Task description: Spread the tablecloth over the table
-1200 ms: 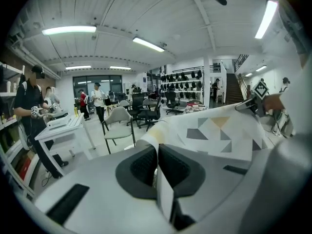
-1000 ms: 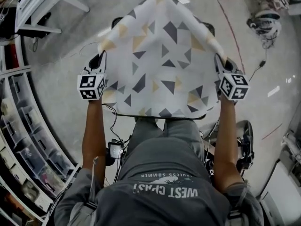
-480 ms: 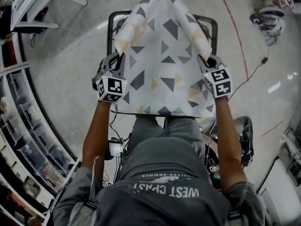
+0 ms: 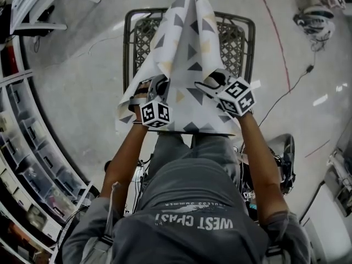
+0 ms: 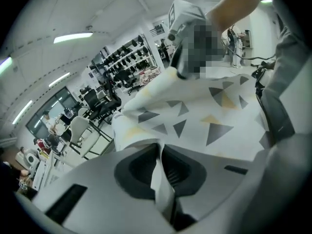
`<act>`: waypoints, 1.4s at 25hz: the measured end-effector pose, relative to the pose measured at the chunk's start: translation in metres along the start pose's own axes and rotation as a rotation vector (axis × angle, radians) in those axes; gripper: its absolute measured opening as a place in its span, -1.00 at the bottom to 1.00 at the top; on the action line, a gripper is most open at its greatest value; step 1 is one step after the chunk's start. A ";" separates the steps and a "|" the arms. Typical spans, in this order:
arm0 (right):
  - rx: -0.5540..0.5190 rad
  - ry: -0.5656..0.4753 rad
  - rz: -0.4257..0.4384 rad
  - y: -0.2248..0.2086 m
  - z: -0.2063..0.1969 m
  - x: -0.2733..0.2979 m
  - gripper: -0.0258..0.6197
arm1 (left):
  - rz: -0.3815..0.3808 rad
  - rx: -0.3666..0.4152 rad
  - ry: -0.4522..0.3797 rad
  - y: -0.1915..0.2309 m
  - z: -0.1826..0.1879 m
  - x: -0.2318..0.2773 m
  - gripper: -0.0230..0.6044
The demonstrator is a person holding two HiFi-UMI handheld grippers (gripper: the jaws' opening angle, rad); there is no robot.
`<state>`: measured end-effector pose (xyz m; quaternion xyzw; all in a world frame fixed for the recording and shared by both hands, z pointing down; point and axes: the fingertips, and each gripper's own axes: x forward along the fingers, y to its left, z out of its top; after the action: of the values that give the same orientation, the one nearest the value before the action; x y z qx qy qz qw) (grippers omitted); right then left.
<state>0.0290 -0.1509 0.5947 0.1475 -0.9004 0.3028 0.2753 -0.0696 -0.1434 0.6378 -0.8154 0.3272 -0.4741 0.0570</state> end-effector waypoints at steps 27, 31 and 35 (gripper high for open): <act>-0.195 0.058 -0.712 -0.165 -0.009 -0.136 -0.87 | 0.275 -0.351 0.070 0.115 -0.098 -0.058 -0.93; 0.266 0.030 -0.456 -0.225 -0.062 -0.135 -0.82 | 0.187 -0.564 0.174 0.157 -0.182 -0.027 -0.88; 0.514 -0.153 -0.161 -0.254 -0.054 -0.143 -0.27 | -0.025 -0.869 0.061 0.177 -0.213 -0.005 -0.81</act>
<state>0.2755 -0.2991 0.6646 0.3062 -0.7977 0.4862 0.1832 -0.3286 -0.2320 0.6789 -0.7533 0.4881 -0.3168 -0.3066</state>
